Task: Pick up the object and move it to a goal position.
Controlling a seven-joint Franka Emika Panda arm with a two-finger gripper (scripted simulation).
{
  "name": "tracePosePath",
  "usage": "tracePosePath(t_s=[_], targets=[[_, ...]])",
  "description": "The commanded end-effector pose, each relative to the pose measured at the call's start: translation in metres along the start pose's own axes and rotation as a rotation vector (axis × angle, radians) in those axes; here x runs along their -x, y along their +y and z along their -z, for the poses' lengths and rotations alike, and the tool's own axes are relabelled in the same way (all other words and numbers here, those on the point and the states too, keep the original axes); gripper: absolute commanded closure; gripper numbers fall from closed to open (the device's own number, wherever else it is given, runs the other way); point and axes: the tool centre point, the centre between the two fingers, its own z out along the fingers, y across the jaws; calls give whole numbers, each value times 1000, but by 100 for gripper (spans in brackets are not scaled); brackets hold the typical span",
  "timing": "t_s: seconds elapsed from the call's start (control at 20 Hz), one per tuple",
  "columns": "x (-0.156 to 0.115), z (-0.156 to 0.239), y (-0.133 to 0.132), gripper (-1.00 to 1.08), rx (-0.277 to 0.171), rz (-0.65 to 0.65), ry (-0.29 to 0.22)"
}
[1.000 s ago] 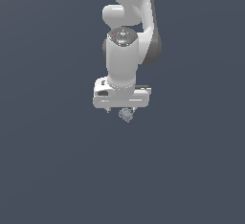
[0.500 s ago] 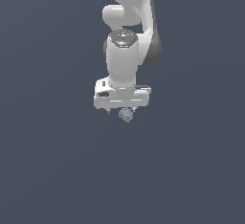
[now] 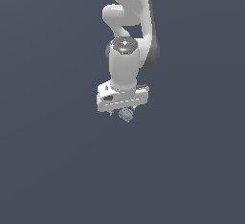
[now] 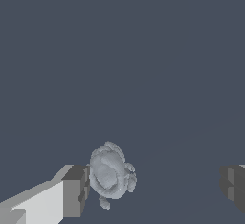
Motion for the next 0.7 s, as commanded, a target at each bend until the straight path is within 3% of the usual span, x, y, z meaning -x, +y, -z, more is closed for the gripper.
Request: tracePosePath(t_s=[0.0, 0.65], targets=[[6, -8, -4, -92, -3, 64, -5], [40, -49, -27, -92, -28, 424, -23]])
